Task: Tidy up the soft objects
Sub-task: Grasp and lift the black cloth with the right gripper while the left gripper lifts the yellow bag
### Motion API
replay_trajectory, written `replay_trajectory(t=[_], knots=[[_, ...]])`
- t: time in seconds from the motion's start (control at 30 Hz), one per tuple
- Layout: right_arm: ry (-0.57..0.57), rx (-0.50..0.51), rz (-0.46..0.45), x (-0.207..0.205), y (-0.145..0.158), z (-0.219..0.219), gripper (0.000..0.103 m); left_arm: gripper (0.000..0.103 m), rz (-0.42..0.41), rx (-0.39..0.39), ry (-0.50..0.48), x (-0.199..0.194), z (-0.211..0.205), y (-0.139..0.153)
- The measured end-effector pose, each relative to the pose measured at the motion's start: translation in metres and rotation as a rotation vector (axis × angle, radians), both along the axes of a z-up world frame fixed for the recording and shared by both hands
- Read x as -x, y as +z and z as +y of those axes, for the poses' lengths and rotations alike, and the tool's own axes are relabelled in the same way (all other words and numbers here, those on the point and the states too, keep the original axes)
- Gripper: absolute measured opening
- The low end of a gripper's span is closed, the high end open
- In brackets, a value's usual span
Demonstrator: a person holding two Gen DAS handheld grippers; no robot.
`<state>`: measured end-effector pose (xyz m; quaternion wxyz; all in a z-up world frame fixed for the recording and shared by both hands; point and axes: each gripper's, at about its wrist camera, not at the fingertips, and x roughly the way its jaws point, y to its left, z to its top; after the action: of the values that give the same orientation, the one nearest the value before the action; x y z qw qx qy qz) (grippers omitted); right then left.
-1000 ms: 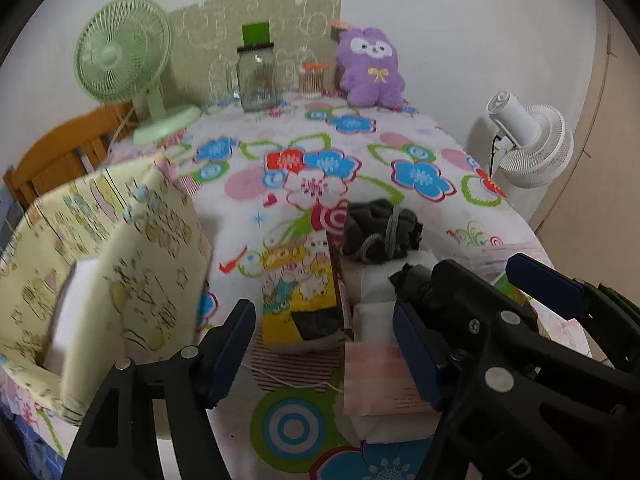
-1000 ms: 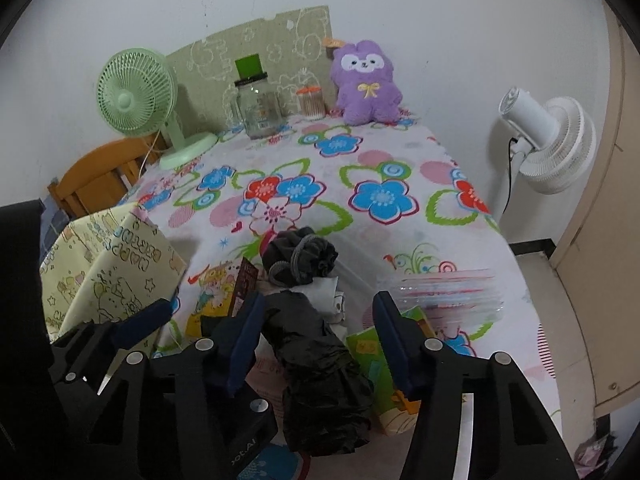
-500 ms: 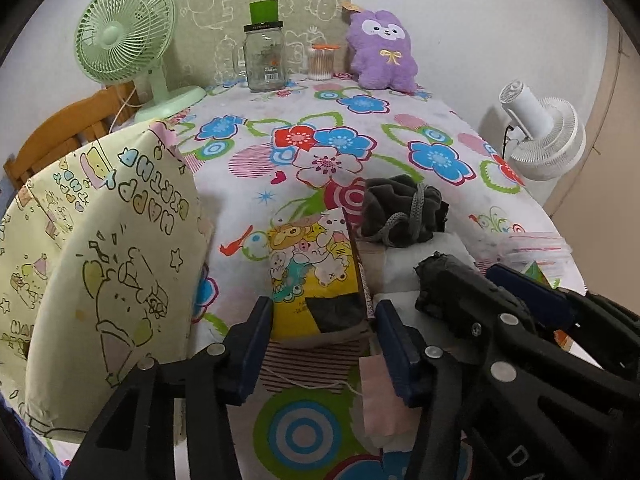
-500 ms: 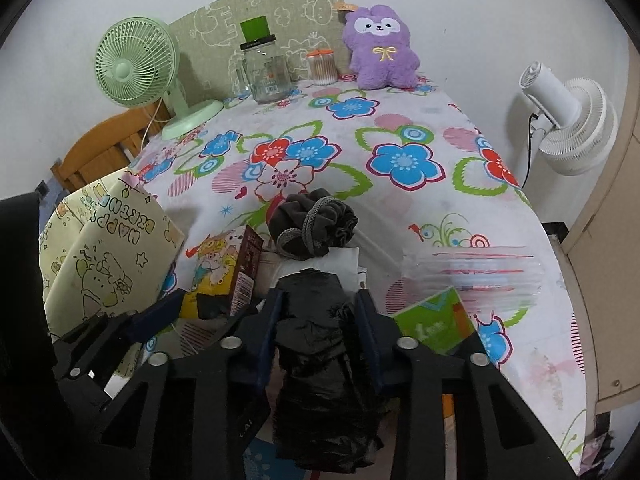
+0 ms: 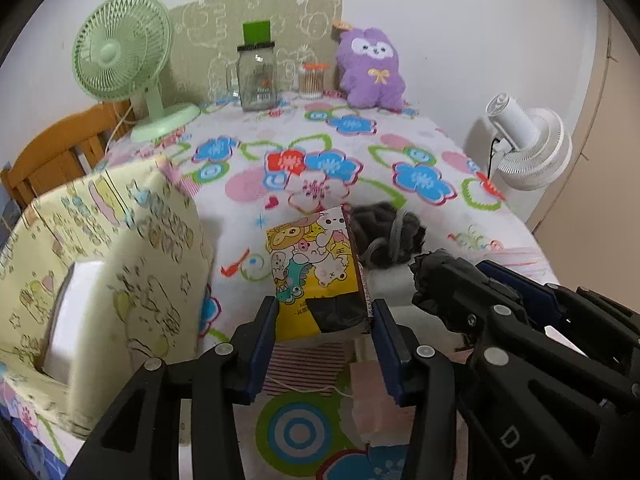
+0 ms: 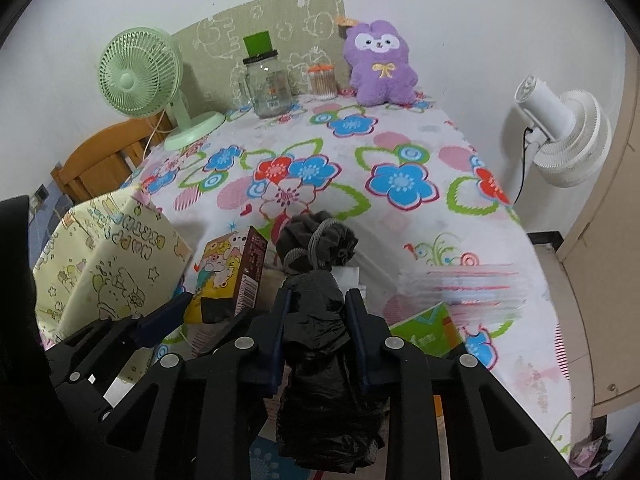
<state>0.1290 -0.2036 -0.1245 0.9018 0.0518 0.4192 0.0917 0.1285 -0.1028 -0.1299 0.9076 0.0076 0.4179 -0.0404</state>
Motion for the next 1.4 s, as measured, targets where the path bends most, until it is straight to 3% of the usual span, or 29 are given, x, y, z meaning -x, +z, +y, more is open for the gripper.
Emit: replay_trajectory(t=[0.77,1.4], knots=[[-0.042,0.062,-0.192,0.041,0.09,0.007,0.03,0.047,-0.18,0.006,-0.069,0.04,0.008,0.088],[0.009,0.125,-0.239,0.05,0.112,0.058,0.03,0.047,-0.212,-0.036,-0.067,0.051,0.054,0.104]])
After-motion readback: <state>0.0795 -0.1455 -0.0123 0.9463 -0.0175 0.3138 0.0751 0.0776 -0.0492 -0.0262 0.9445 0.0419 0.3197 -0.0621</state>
